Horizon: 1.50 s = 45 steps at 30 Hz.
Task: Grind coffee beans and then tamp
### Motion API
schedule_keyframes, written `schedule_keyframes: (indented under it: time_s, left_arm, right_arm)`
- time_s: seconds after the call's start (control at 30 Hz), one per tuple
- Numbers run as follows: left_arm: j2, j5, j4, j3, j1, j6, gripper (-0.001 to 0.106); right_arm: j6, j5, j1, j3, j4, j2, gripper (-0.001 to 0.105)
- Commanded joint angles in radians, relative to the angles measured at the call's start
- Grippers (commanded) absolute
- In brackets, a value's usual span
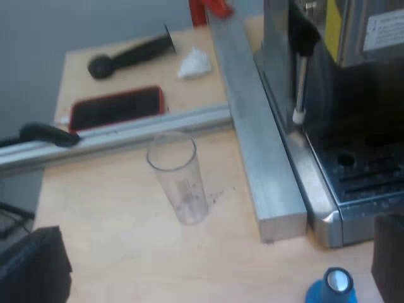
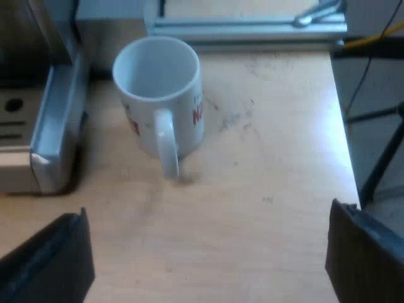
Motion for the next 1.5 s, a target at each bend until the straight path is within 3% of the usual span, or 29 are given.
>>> schedule_keyframes:
  time_s: [0.03,0.27,0.5,0.73,0.93,1.27,1.5]
  left_arm:
    - [-0.068,-0.019,0.011,0.012,-0.004,-0.004,0.105]
    - [-0.222,-0.019,0.142,0.017,-0.004,-0.004,0.105]
    - [-0.365,-0.026,0.243,0.017,-0.004,-0.004,0.105]
    - [-0.390,-0.049,0.330,0.013,0.002,-0.038,0.105]
    - [-0.388,-0.056,0.237,0.034,0.002,-0.095,0.105]
    - [-0.388,-0.054,0.028,0.187,0.002,-0.100,0.105]
    - [-0.386,0.007,-0.032,0.271,0.002,-0.100,0.105]
  right_arm:
    - [0.012,-0.007,-0.005,-0.004,0.003,-0.056,0.077]
    - [0.019,-0.007,-0.005,-0.004,0.009,-0.192,0.077]
    - [0.019,-0.085,-0.003,0.009,0.044,-0.197,0.077]
    - [0.019,-0.105,-0.003,0.034,0.038,-0.197,0.077]
    - [0.019,-0.130,-0.003,0.070,0.020,-0.197,0.077]
    - [0.019,-0.158,-0.003,0.163,-0.007,-0.197,0.077]
    - [0.019,-0.158,-0.003,0.213,-0.007,-0.195,0.077]
